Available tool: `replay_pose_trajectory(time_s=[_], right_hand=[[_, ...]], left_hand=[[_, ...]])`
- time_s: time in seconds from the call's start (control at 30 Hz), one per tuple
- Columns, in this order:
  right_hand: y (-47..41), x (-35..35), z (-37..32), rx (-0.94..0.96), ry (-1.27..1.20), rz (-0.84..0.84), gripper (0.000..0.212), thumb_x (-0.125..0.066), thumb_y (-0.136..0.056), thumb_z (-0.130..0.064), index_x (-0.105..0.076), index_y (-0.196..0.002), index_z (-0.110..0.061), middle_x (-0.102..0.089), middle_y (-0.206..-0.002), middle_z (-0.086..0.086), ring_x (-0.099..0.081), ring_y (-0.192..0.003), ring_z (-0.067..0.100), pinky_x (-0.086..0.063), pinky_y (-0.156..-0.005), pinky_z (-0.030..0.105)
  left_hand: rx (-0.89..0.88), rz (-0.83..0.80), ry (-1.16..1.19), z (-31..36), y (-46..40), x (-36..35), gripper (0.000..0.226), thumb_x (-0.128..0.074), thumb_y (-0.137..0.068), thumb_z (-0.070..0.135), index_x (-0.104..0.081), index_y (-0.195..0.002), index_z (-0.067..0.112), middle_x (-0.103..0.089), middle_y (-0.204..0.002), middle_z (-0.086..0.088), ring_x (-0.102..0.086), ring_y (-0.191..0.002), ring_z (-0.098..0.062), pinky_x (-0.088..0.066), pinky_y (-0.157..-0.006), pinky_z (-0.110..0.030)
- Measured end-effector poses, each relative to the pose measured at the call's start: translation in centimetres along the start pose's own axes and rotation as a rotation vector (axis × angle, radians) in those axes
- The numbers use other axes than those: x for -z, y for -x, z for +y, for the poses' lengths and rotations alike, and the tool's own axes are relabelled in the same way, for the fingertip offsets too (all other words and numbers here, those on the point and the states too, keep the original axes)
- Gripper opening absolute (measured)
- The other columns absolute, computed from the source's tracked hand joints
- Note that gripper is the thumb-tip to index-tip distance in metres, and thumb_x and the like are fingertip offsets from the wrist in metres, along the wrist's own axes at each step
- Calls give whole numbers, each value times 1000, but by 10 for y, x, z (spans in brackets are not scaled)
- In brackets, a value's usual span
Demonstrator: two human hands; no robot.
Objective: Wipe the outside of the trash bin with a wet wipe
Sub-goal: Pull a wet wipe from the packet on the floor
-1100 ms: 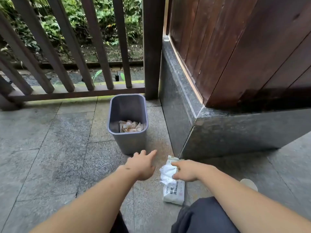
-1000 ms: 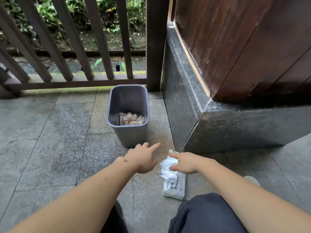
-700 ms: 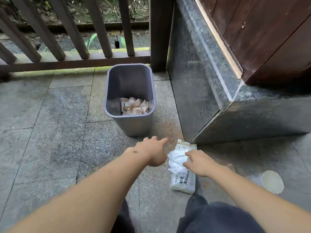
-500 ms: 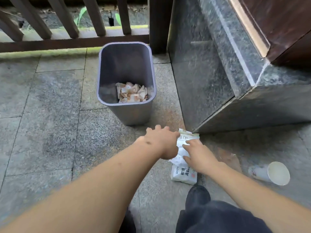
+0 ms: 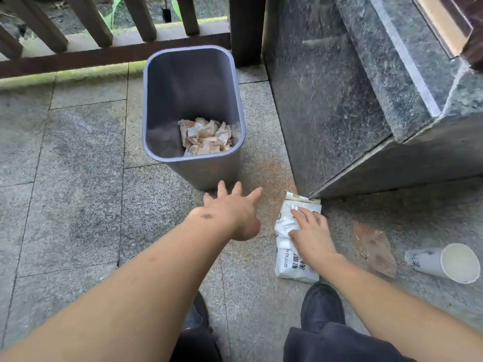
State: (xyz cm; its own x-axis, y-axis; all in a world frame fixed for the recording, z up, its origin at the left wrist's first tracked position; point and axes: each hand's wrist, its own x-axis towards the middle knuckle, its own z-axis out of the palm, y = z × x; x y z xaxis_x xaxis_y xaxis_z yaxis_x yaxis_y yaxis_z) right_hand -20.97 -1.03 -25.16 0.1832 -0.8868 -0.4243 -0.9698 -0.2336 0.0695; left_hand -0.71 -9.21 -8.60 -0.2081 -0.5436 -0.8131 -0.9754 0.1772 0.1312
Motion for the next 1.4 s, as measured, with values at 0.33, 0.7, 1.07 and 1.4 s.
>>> replay_pose_trajectory(time_s=[0.33,0.7,1.07,1.4], right_hand=[[21,50,7,-221,-813,489,15,-70,-86,-13,-78,-99,-13,-71,-106,1,-58,-104,21,-36,-90,18],[93,124,17,-60,-855,759,16,-71,-85,-5,-79,-96,-14,-64,-112,-5,-63,-94,9,-52,-84,28],[85,220,18,-251,-1099,494,23,-37,-103,-35,-46,-87,-22,-48,-73,-6,-45,-60,-4,-33,-53,16],[78,335,-12,-71,-1409,292,30,-81,-76,-32,-67,-84,-7,-72,-68,8,-63,-62,13,-44,-60,27]], left_hand=[[-62,79,53,-2,-9,10,73,-43,-102,39,3,-157,51,7,-171,-1,6,-153,-43,-13,-120,-63],[-141,118,46,10,5,16,71,-45,-101,44,-4,-159,46,2,-171,-3,1,-155,-39,-15,-121,-60],[-216,900,180,-4,24,38,46,-52,-93,20,-52,-139,17,-60,-124,-14,-52,-115,-36,-46,-92,-46],[6,707,-233,-43,-18,20,66,-47,-97,25,-24,-158,28,-45,-152,-12,-40,-137,-37,-30,-113,-49]])
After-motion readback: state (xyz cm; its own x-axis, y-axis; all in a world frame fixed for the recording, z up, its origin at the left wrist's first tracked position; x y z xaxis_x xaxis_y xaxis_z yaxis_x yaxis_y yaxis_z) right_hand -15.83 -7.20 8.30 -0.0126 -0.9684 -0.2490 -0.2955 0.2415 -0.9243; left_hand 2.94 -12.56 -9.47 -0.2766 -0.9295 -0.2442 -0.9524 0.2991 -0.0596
